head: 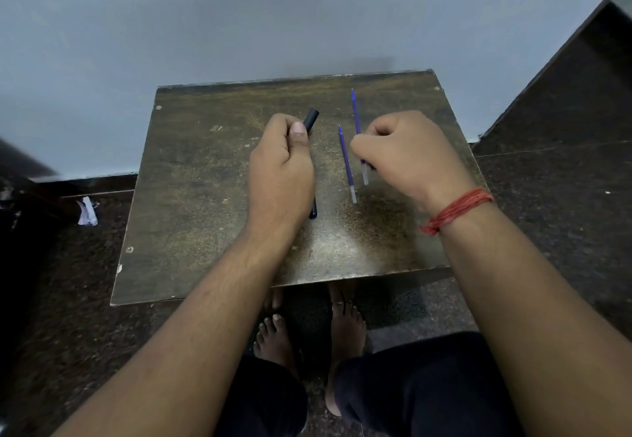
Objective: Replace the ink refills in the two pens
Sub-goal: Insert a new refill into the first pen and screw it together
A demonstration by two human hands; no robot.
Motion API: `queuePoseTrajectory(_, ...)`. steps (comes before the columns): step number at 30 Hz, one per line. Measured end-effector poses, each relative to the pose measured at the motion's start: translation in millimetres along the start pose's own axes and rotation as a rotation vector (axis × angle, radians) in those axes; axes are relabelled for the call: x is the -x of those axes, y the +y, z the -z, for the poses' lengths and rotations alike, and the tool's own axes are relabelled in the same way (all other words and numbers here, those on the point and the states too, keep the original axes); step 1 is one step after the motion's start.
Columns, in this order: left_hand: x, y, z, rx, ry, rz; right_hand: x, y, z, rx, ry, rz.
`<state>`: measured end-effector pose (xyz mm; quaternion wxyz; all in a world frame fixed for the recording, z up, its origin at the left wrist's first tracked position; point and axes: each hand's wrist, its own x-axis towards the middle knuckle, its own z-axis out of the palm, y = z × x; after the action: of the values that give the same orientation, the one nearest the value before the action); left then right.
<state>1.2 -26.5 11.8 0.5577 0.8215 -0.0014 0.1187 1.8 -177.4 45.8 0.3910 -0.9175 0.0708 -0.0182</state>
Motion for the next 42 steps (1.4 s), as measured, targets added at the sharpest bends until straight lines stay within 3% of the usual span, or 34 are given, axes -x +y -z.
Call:
queuePoseTrajectory(4, 3, 1, -3, 0.032, -0.035, -0.015, 1, -4, -9, -0.393, -0.088, -0.099)
queuePoseTrajectory(17, 5, 4, -5, 0.09, -0.005, -0.026, -3, -3, -19, -1.075, -0.155, -0.291)
queuePoseTrajectory(23, 3, 1, -5, 0.076, 0.002, 0.002, 1, -8, -29, -1.166, -0.248, -0.257)
queuePoseTrajectory(29, 2, 2, -1, 0.079, 0.031, -0.028, 1, -6, -18, -1.214, -0.161, -0.163)
queuePoseTrajectory(42, 3, 0, -3, 0.043, -0.002, -0.063, -3, 0, -21, -1.384, -0.122, -0.273)
